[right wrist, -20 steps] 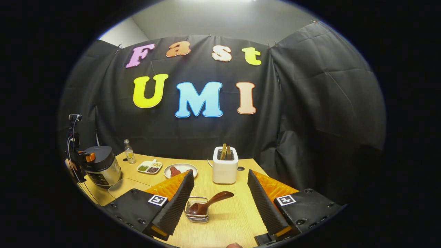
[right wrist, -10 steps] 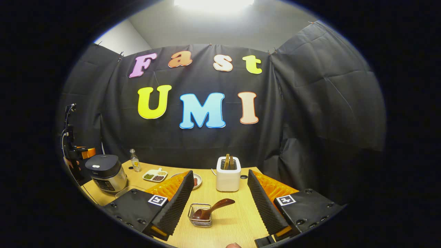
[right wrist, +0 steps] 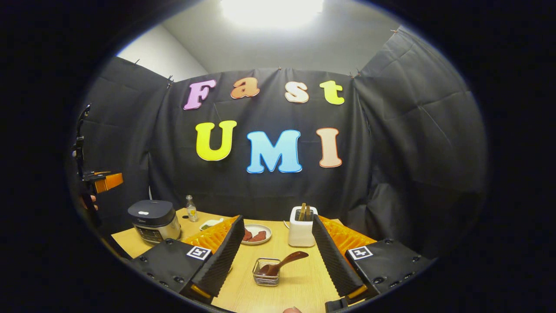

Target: Close the left gripper, press the button to open the rice cooker; take a wooden spoon from the chopstick holder with the right hand, scoop a spoonful of rice and pour it into the rice cooker, then put the wooden spoon back into the chopstick holder.

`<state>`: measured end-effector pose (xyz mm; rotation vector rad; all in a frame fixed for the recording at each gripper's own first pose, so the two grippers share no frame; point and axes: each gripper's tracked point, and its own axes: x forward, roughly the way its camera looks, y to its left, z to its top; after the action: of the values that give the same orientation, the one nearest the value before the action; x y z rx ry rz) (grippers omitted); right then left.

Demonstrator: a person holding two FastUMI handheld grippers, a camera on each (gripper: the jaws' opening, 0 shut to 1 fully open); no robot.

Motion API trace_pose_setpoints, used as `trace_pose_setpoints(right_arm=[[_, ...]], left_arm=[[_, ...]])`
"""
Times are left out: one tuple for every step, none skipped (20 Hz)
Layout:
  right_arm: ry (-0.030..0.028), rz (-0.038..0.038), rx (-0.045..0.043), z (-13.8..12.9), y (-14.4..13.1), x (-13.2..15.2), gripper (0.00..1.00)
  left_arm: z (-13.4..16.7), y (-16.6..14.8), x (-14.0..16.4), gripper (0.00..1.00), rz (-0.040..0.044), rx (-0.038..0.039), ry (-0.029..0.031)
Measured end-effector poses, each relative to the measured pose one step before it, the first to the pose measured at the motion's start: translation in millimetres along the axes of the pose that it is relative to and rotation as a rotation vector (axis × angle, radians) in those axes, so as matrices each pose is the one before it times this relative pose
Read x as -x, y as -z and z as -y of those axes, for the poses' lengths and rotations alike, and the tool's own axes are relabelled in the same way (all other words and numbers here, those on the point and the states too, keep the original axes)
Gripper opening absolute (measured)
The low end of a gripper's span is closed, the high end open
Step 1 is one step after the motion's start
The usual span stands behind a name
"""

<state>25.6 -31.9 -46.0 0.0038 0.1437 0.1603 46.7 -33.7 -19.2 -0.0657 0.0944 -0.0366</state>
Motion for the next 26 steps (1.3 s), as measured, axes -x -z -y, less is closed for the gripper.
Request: trace_pose_setpoints(right_arm=[[-0.00076, 0.00801, -0.00083, -4.82, -2.80, 2.74, 0.98], [0.00287, 0.00752, -0.00046, -3.78, -1.37, 3.25, 0.96], [0.00574, 0.00682, -0.00288, -3.99, -0.62, 2.66, 0.96], [0.00536, 0.00482, -0.00525, -4.19, -0.40, 3.53, 0.99], [0.00418, 0.00279, -0.00535, -4.82, -1.03, 3.66, 0.99], [0.00394, 0.00381, -0.00407, -4.34, -0.88, 3.49, 0.99], [0.00513, 0.00227, -0.00122, -3.40, -0.84, 4.20, 0.99], [0.00954, 0.00191, -0.00186, -2.12, -0.05, 4.31, 0.99], [0.00567, 0.00248, -0.00318, -1.85, -1.47, 3.42, 0.99], [0.00455, 0.00270, -0.00415, -2.91, -1.01, 3.87, 0.98], [0.00364, 0.00531, -0.00142, -2.21, -2.10, 3.48, 0.98], [0.00519, 0.00453, 0.00281, -0.31, -1.96, 2.42, 0.99], [0.00540, 0.00308, 0.00330, -0.14, -1.17, 3.17, 0.98], [0.00046, 0.00114, 0.00243, -1.18, -1.70, 2.35, 0.99], [0.00142, 0.00159, 0.00184, -0.93, -0.85, 1.77, 0.99], [0.00006, 0.00190, 0.00377, 0.26, -2.02, 1.69, 0.99], [0.00191, 0.00140, 0.00360, 0.87, -1.03, -0.18, 0.99], [-0.00066, 0.00220, 0.00338, -0.25, -1.63, 1.73, 0.99], [0.00239, 0.00365, 0.00251, 0.89, -1.72, 0.94, 0.99], [0.00046, 0.00283, 0.00143, 0.63, -0.60, 0.42, 0.99], [0.00198, 0.00274, -0.00062, 0.56, -0.77, -0.11, 0.98], [0.00028, -0.00044, 0.00012, -0.11, 0.36, 0.56, 0.98], [0.00086, 0.00050, -0.00093, 0.54, -0.42, 1.18, 0.98], [0.00009, 0.00047, -0.00061, -0.19, -0.43, 0.71, 0.99], [0.00155, -0.00030, -0.00030, 0.55, -0.01, 0.82, 0.98], [0.00048, 0.00000, 0.00051, 0.67, 0.01, 0.48, 0.99]], left_arm=[[0.09, -4.90, 9.11, 0.83, 0.00729, 0.00731, 0.00417], [0.60, -2.18, 8.01, 0.84, 0.00528, 0.00711, 0.00728], [-1.46, -0.24, 9.52, 0.84, 0.00708, 0.00313, 0.00158], [-1.83, -1.01, 7.09, 0.84, 0.00422, -0.00159, 0.00399], [-2.46, -0.25, 6.89, 0.84, 0.00266, -0.00968, 0.00318], [-3.50, -0.14, 6.63, 0.82, 0.00405, -0.01133, 0.00248], [-2.01, -0.74, 4.25, 0.83, -0.00042, -0.00536, 0.00543], [-2.45, -1.79, 4.52, 0.83, 0.00069, 0.00256, 0.00306], [-3.69, -1.77, 4.59, 0.83, 0.00245, 0.00836, 0.00603], [-1.70, -2.41, 2.27, 0.83, 0.00347, 0.00839, 0.00451], [-3.12, -0.50, 4.45, 0.83, 0.00426, 0.00553, 0.00147], [-1.77, -3.29, 2.86, 0.83, 0.00366, 0.00178, 0.00184], [-1.67, 0.46, 0.73, 0.82, 0.00485, -0.00071, 0.00086], [-0.77, -2.75, 1.62, 0.83, 0.00637, -0.00305, 0.00171], [-1.47, -1.68, 2.32, 0.83, 0.00563, -0.00295, -0.00049], [-0.36, -2.13, 1.13, 0.83, 0.00549, -0.00159, -0.00077], [0.47, 0.08, 1.38, 0.83, 0.00190, 0.00134, 0.00188], [0.20, -1.74, 1.04, 0.83, 0.00284, 0.00352, 0.00037], [0.51, -0.96, -0.57, 0.83, 0.00129, 0.00302, 0.00254], [1.33, -1.26, 0.55, 0.83, 0.00107, 0.00025, 0.00132], [0.50, 0.47, 0.47, 0.83, 0.00156, -0.00272, 0.00096], [0.77, -1.53, -0.35, 0.83, 0.00424, -0.00403, 0.00162], [0.93, -1.07, -1.00, 0.83, 0.00280, -0.00497, 0.00093], [0.82, -0.83, 1.23, 0.83, 0.00384, -0.00528, 0.00145], [0.46, -1.65, 1.38, 0.83, 0.00186, -0.00543, 0.00018], [-0.27, -1.22, -0.34, 0.83, 0.00416, -0.00364, 0.00121]])
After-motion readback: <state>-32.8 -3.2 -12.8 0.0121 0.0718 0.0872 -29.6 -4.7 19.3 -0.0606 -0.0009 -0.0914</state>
